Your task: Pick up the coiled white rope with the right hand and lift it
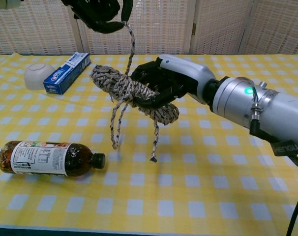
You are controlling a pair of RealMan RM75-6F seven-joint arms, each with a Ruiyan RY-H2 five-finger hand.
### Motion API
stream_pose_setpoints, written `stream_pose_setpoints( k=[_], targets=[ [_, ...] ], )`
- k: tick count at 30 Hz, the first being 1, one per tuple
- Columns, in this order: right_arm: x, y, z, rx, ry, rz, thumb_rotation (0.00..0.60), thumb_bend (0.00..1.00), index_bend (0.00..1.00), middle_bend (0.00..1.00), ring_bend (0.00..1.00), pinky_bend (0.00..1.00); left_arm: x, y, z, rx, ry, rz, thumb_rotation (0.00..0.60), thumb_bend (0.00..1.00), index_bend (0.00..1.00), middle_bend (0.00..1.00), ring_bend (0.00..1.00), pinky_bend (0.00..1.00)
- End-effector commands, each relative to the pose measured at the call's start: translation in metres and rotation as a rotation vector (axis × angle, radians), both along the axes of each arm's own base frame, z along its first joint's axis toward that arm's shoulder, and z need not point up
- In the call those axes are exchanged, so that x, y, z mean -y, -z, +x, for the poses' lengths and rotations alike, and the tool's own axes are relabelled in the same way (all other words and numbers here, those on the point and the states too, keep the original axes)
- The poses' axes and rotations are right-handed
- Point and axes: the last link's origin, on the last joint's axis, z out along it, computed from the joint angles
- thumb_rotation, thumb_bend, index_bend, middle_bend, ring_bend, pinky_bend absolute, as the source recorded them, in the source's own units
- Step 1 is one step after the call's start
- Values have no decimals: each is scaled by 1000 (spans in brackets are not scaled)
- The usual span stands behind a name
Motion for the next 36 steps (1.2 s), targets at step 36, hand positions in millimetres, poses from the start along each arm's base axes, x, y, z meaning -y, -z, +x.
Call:
stream_pose_setpoints(
  k=[36],
  targets=[
    [32, -39, -14, 546, 171, -101, 600, 612, 812, 676, 708, 644, -2, -13, -179, -37, -394, -44, 600, 485, 641, 850, 802, 816]
  ],
)
